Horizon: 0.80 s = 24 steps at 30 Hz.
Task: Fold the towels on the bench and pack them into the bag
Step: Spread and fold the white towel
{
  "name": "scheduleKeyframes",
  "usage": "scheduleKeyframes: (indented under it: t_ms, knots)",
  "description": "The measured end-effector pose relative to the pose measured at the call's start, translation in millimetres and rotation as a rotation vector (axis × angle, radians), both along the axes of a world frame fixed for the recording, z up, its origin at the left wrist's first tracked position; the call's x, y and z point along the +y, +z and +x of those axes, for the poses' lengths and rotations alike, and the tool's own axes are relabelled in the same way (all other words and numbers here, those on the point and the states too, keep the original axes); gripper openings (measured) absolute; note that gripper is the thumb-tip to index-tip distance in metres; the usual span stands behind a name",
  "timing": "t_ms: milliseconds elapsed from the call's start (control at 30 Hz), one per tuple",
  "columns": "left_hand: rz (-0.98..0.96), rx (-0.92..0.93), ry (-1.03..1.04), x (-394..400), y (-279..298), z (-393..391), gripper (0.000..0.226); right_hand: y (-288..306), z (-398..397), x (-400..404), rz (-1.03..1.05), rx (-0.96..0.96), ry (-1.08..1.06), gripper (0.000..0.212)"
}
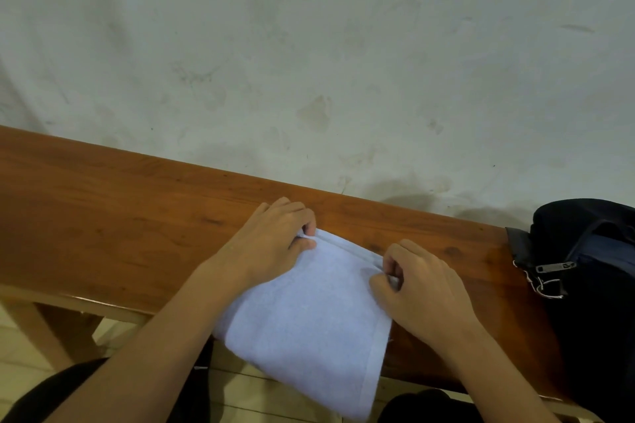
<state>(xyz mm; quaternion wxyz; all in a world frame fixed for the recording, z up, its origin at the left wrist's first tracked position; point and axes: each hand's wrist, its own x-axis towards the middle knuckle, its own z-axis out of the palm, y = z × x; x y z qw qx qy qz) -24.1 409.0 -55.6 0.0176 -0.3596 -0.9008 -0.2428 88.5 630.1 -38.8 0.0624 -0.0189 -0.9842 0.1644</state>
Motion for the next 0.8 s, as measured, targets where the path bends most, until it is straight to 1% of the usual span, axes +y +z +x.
scheduleKeyframes:
  t_ms: [233,300,400,467,533,600,667,733,800]
  knots:
    - [0.011,-0.003,0.015,-4,-2,-2,0.014,5,5,-5,-0.025,0.006,0.028,0.02]
    - [0.005,0.001,0.011,-3,-2,-1,0.015,4,4,-6,-0.081,-0.005,0.01,0.022]
    - [0.0,0.001,0.007,-2,-1,0,0.014,-1,2,-3,-0.192,0.028,-0.003,0.024]
    - [-0.001,-0.001,0.007,-2,0,0,0.013,-6,1,-1,-0.239,0.1,0.044,0.027]
    - [-0.007,-0.004,0.011,-2,1,0,0.014,-8,1,1,-0.27,0.233,0.081,0.03]
    - [-0.013,-0.015,0.018,-2,2,0,0.016,-9,0,3,-0.283,0.359,0.093,0.027]
    - [0.001,-0.04,0.036,-1,3,-1,0.018,-10,-3,5,-0.282,0.427,0.09,0.025]
    - [0.018,-0.075,0.06,1,3,-1,0.015,-13,-5,7,-0.293,0.421,0.08,0.027]
    - [0.026,-0.082,0.09,2,2,-1,0.01,-16,-7,8,-0.323,0.312,0.064,0.03]
